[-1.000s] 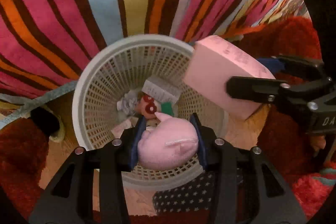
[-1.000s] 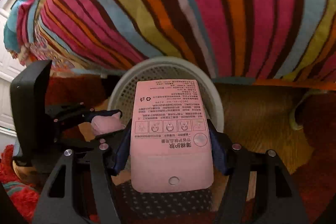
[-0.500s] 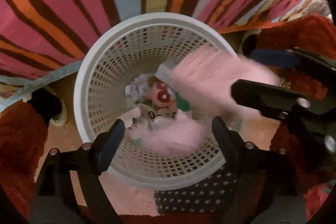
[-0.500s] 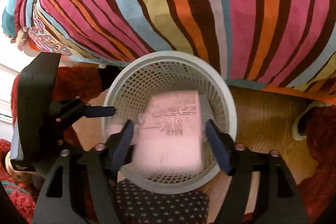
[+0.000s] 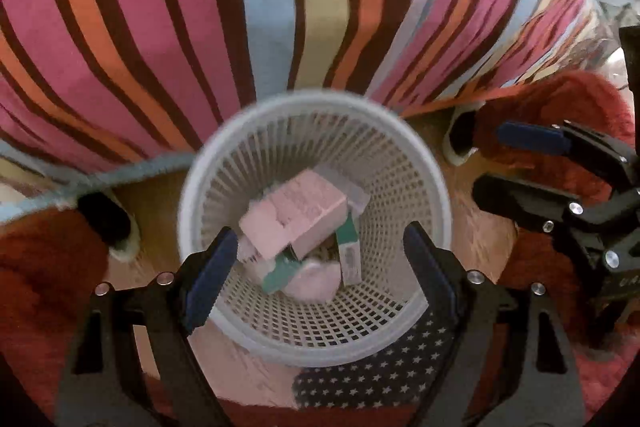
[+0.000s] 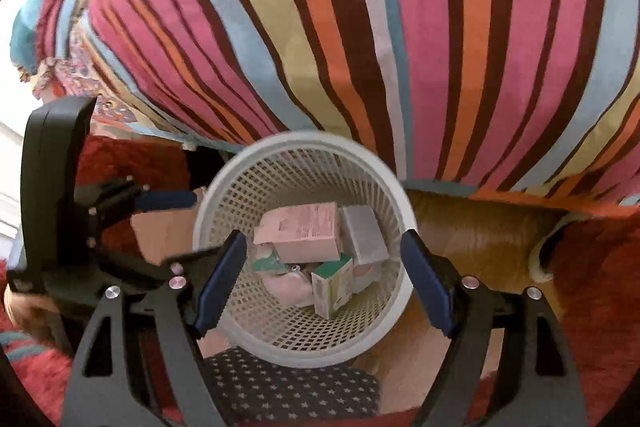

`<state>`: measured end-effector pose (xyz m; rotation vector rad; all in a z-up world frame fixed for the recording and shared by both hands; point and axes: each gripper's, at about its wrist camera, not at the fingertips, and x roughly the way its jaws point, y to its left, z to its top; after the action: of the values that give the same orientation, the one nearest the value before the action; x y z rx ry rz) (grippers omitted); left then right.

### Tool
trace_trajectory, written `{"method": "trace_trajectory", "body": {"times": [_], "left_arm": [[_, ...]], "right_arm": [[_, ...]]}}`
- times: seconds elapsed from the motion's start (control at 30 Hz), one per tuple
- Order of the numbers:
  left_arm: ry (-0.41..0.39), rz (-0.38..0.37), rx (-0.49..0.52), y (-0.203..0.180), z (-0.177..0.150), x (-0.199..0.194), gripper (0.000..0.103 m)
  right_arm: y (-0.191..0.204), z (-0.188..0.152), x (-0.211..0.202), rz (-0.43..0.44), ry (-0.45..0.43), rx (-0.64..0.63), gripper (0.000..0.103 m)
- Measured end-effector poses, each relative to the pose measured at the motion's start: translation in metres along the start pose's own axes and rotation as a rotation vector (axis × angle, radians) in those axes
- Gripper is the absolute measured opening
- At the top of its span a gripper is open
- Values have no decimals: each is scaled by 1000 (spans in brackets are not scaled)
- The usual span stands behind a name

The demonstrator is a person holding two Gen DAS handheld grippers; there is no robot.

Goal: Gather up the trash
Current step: 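Carry pig and pink box over the wastebasket and open both tools, then move both open tools back over the remaining items on the bed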

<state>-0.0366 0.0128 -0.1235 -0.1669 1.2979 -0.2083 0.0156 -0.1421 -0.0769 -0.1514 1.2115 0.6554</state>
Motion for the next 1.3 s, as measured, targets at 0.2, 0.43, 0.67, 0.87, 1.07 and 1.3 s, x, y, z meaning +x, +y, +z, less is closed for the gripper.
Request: {"method": "trace_trajectory", "body": {"times": [0.2, 0.43, 0.67, 0.87, 1.07, 1.3], "left_arm": [[-163, -17, 97, -2, 36, -96, 83], [-416, 24, 81, 15, 139, -179, 83], [-618, 172, 16, 44, 311, -197, 83], [-671, 197, -46, 77, 438, -187, 83], [-612, 156, -125, 104, 530, -169, 87], [-536, 135, -155, 109, 596, -137, 87]], "right_arm": [[-6, 46, -97, -12, -281, 16, 75], [-35, 152, -146, -232, -593, 92, 75], [-81, 296, -120, -337, -691, 268, 86], [-100, 389, -81, -439, -682, 361, 86], [-106, 443, -38, -519, -626, 398, 86], [-106, 482, -3, -567, -585, 382, 86]]}}
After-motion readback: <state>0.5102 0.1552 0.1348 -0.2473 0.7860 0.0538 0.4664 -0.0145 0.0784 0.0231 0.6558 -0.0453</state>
